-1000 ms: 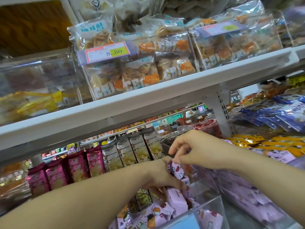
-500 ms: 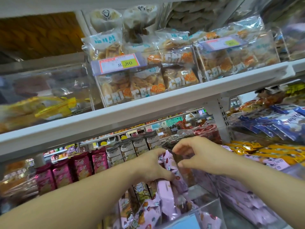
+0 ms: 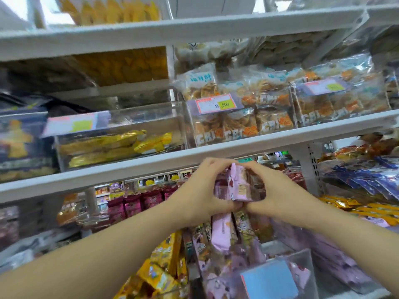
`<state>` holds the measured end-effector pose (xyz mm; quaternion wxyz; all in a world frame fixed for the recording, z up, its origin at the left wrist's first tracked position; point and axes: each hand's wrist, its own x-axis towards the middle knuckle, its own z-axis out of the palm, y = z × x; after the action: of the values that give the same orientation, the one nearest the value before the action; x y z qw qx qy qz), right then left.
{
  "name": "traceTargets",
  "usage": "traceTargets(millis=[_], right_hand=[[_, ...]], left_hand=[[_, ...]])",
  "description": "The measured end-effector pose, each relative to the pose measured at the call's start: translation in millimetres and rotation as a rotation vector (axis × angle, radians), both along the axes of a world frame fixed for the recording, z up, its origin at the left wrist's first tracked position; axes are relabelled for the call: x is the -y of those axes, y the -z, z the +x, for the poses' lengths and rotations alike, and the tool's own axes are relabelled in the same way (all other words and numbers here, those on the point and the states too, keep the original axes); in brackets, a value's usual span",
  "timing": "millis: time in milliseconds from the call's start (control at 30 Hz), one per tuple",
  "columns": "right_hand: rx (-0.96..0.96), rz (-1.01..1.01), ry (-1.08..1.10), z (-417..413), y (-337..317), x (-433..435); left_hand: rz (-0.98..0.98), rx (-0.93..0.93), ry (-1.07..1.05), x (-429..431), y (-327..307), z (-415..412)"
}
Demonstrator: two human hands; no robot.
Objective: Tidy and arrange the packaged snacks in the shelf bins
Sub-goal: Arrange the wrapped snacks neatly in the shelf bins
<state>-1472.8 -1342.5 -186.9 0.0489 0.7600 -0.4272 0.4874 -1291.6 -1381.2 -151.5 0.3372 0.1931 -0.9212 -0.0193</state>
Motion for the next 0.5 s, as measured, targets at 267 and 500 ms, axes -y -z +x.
traceTargets(millis=[267, 500], right_hand=[[-0.049, -0.067, -0.028, 54.3, -7.1, -48.0], [0.066, -0.041, -0.124, 105.6, 27.0, -81.6]], left_hand=[[-0.211, -0.108, -0.004, -48.9, 7.6, 60.3], [-0.394, -0.219, -0.093, -92.6, 50.5, 108.1]])
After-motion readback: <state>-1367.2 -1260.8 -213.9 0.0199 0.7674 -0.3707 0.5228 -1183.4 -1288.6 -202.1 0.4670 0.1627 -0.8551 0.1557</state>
